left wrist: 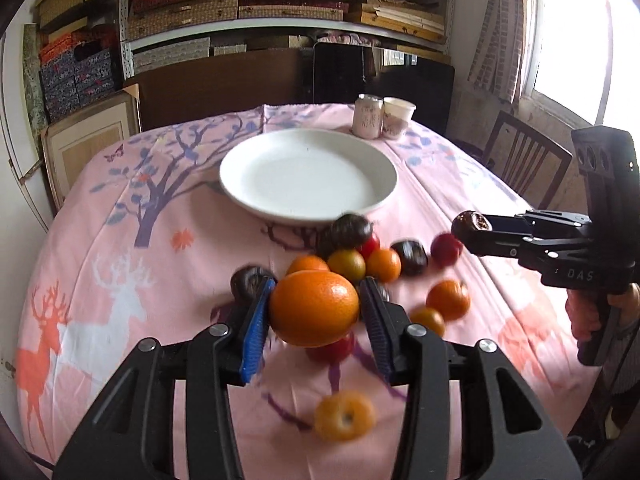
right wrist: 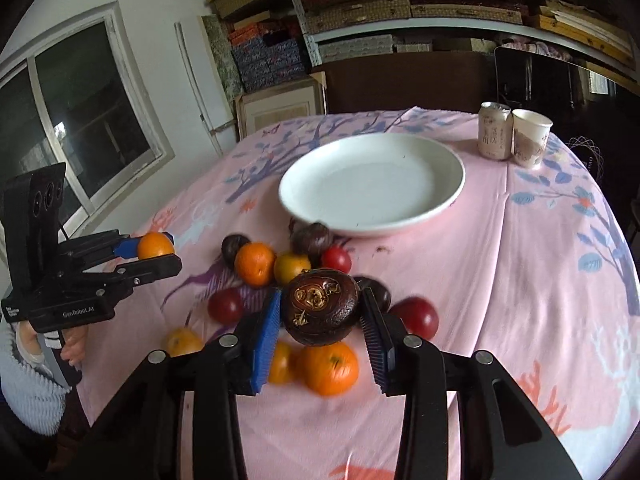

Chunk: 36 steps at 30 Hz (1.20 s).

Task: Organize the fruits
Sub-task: 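Carry both fruits over the white plate and open both tools to drop them, then grasp a dark purple fruit with the left tool while the right tool grasps another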

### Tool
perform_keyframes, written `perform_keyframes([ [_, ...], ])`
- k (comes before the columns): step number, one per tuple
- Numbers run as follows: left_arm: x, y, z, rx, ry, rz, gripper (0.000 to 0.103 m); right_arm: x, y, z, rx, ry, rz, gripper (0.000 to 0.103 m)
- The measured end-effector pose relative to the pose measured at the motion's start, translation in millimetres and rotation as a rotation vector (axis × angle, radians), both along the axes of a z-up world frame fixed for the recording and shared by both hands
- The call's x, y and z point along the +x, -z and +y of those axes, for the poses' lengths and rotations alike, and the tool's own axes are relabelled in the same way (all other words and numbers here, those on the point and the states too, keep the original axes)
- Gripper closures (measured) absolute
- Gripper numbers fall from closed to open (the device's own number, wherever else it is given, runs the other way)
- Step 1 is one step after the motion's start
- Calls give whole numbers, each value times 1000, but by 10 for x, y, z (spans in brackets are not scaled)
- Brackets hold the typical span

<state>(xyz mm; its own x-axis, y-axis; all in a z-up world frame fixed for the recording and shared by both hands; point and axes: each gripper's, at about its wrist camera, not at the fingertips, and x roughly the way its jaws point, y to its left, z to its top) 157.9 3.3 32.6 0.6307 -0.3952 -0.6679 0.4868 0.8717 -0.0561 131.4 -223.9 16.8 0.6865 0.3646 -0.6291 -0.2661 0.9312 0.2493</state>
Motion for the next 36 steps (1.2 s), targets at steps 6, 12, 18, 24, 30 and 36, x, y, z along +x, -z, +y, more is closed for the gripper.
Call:
perform_keyframes([
  [6, 841, 67, -407, -46, -36, 38, 60, 832, 62, -89, 78, 83, 17, 63],
  [12, 1271, 315, -555, -58, -45, 97, 59, 1300, 269, -83, 88, 105, 54, 62],
  [18, 1277, 374, -477, -80, -60, 80, 35, 1298, 324, -111, 86, 117, 41, 46],
  [24, 1094, 300, -173, -109, -109, 43, 26, 1094, 306, -182, 108, 131, 33, 46],
  [30, 819, 363, 357, -154, -239, 41, 20, 734, 274, -319, 122, 177, -6, 44],
  [36, 602, 508, 592, -175, -289, 69, 18, 474, 302, -455, 169, 208, -17, 36],
])
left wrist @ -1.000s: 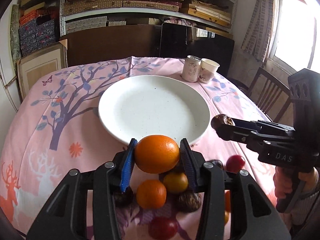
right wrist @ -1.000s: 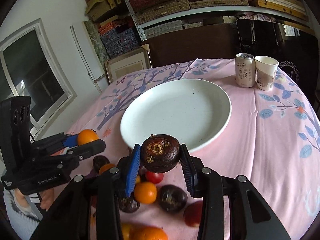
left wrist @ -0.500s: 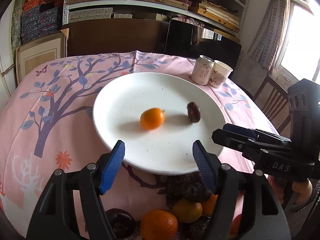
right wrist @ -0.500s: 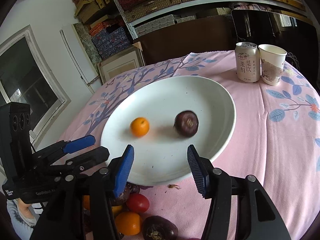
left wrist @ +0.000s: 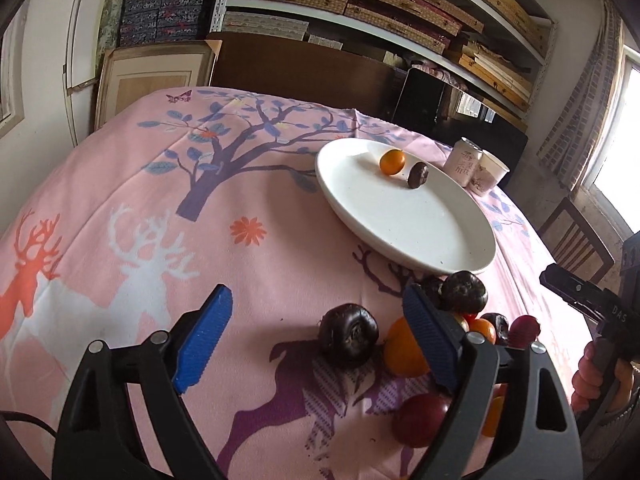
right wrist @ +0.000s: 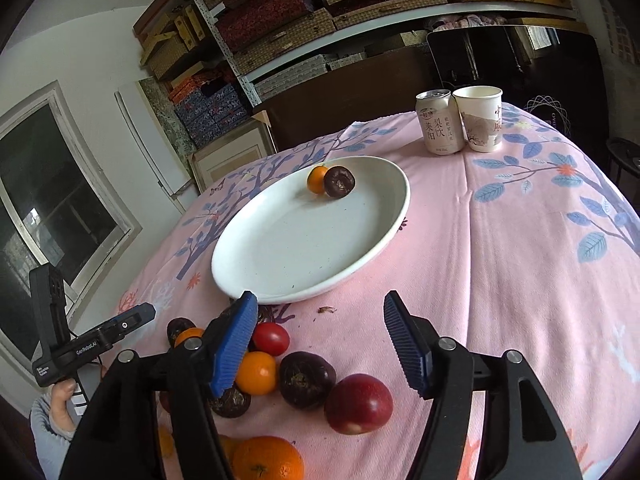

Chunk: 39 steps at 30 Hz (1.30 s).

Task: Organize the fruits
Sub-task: 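Grasp a dark purple fruit with the left tool while the right tool grasps another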

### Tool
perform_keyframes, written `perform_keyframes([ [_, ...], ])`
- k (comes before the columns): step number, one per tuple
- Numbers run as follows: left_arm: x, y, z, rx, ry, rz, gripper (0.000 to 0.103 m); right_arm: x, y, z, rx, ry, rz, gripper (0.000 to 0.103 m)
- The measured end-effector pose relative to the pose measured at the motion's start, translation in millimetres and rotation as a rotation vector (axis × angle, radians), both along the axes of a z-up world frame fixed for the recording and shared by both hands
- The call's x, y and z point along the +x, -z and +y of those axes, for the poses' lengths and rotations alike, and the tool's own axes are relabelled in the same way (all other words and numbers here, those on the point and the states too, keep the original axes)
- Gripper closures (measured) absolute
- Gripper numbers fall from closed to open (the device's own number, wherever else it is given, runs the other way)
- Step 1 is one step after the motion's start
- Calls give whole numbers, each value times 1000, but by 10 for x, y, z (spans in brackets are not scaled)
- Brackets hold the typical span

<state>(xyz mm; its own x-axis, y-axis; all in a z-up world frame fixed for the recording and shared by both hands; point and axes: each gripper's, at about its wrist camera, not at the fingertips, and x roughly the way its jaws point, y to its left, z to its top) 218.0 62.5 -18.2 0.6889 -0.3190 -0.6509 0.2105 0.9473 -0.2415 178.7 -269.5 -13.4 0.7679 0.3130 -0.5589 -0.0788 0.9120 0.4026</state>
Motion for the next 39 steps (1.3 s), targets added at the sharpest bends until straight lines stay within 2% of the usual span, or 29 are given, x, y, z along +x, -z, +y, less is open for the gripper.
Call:
perform_keyframes([
  [7, -24, 172, -189, 100, 42, 30, 17, -37, 35, 63, -17, -23, 6, 36],
  [10, -29, 205, -242, 150, 41, 13, 17, -43, 41, 85, -18, -31, 6, 35],
  [14, -2, 226, -206, 135, 42, 26, 17, -37, 54, 132, -29, -44, 13, 35],
  [16, 33, 248, -149, 92, 53, 50, 25, -34, 65, 163, -37, -52, 16, 35],
  [17, 54, 263, -124, 67, 66, 68, 42, -30, 69, 171, -39, -56, 17, 35],
  [18, 79, 298, -125, 49, 83, 93, 54, -38, 68, 184, -41, -60, 17, 35],
  [20, 92, 335, -146, 24, 111, 112, 55, -40, 72, 199, -39, -67, 16, 35],
  [24, 84, 354, -236, 36, 148, 113, 63, -30, 85, 259, -25, -90, 25, 35],
  [29, 99, 346, -304, 59, 142, 90, 62, 22, 88, 525, -91, -132, 33, 35],
  [32, 129, 355, -264, 51, 116, 99, 53, 61, 100, 715, -158, -146, 33, 35],
  [39, 145, 337, -280, 54, 120, 91, 55, 210, 161, 937, -206, -170, 58, 39],
])
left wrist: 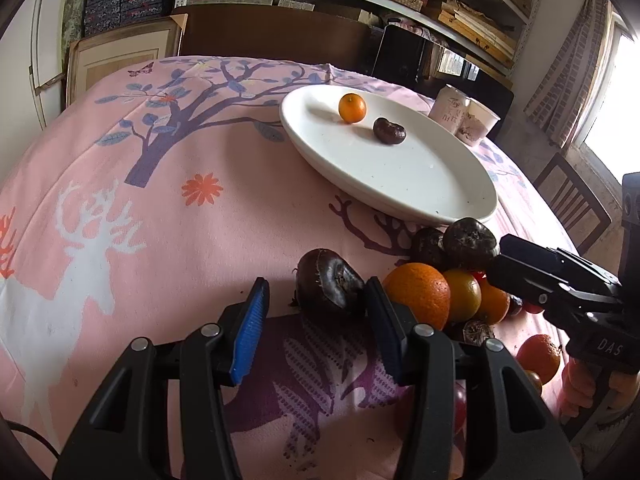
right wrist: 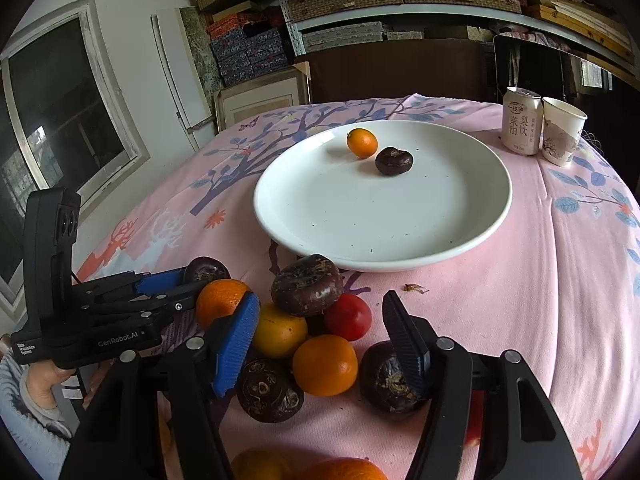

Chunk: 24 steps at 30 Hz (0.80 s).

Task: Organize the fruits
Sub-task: 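Grasp a dark purple fruit with the left tool while the right tool grasps another, then carry both dark fruits onto the white plate and open both tools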

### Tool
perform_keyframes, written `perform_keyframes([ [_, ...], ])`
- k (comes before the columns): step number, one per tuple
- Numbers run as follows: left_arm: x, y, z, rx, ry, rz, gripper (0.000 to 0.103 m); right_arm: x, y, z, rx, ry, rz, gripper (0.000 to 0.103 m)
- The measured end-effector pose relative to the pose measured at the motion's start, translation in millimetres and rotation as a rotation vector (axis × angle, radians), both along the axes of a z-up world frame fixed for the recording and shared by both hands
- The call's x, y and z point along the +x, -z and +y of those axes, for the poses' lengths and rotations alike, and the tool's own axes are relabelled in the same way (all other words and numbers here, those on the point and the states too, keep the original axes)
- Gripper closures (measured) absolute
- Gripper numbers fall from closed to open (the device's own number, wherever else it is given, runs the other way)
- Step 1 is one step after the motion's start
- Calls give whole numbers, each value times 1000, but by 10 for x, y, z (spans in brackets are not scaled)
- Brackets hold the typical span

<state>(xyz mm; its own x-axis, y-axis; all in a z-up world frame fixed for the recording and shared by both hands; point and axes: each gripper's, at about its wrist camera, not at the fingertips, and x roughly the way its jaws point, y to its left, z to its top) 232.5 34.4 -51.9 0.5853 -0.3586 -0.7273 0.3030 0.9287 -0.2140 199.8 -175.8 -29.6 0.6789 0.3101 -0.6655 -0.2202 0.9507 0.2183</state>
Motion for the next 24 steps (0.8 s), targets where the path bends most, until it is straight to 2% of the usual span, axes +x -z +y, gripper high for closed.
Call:
perform_keyframes([
  [2, 3, -2, -2, -6, 9, 2, 59, 54, 25, 57, -6, -10, 12, 50],
  [6, -13, -10, -34, -13, 32, -3, 68, 97, 33, 107, -29, -10, 2, 55],
  [7, -18, -14, -42, -7, 33, -8, 68, 84, 28, 107, -22, -21, 1, 62],
  [10, -44, -36, -51, -6, 39, -27, 76, 61, 21, 74, -4, -29, 7, 62],
  [14, -81, -69, -56, 2, 37, -51, 80, -5, -5, 5, 27, -25, 0, 62],
  [19, -91, -74, -46, 4, 44, -55, 80, -147, -103, -174, 62, 7, -41, 62],
  [24, -52, -35, -65, -5, 56, -33, 79, -158, -116, -289, 96, 34, -41, 62],
])
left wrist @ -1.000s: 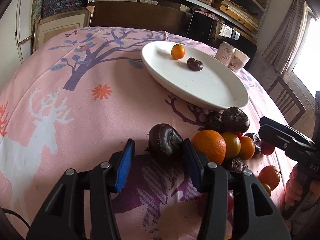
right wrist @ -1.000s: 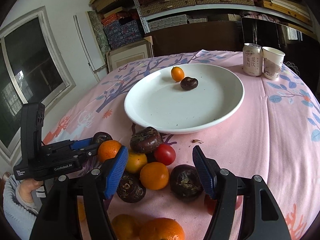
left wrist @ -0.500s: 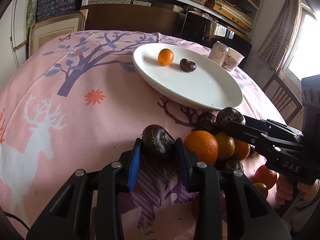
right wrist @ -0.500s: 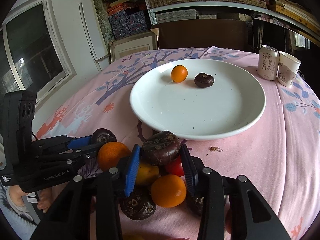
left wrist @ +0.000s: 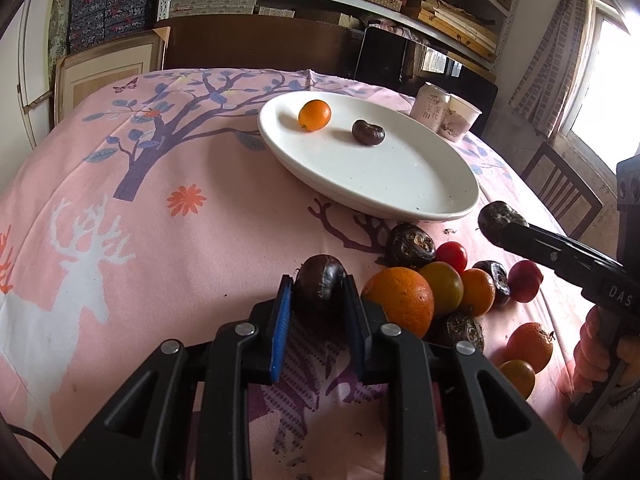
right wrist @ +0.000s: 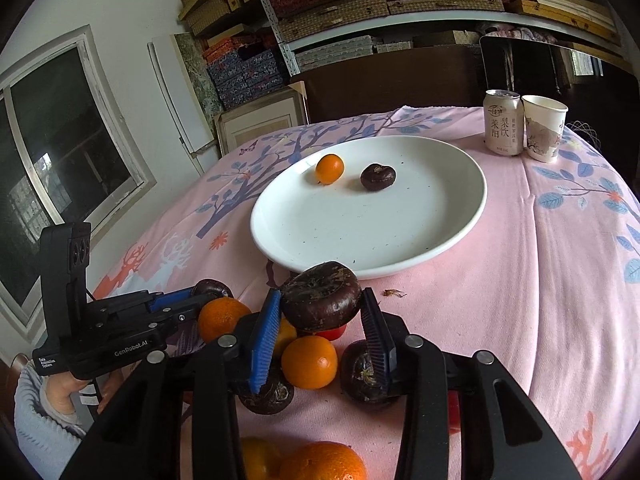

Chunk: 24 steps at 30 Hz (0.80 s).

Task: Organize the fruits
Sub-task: 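Carry both dark fruits onto the white plate and open both tools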

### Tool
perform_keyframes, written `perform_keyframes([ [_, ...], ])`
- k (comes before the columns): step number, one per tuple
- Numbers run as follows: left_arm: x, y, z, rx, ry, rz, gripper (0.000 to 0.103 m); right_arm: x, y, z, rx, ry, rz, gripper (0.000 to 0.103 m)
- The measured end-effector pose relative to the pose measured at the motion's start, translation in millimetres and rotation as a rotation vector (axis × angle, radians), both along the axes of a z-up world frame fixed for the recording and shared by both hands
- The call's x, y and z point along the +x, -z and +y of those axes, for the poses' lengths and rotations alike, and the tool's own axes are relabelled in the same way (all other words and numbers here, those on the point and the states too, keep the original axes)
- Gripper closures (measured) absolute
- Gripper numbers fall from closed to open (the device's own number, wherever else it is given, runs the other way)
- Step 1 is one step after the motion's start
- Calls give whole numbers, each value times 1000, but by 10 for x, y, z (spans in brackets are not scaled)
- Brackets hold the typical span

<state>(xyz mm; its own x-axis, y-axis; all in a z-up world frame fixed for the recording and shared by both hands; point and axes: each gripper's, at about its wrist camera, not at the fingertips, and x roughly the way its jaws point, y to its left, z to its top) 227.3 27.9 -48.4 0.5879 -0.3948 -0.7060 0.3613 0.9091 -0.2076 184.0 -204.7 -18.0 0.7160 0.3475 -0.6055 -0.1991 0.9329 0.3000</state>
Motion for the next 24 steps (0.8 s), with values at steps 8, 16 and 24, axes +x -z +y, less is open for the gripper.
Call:
perform_keyframes([
  [8, -4, -18, 20, -40, 6, -3, 80, -13, -31, -22, 10, 5, -10, 62],
  [16, -124, -250, 64, -96, 12, -80, 80, -63, -151, -255, 65, 51, -50, 62],
  [24, 119, -501, -24, -117, -28, -104, 80, 80, -192, -345, 96, 73, -44, 62],
])
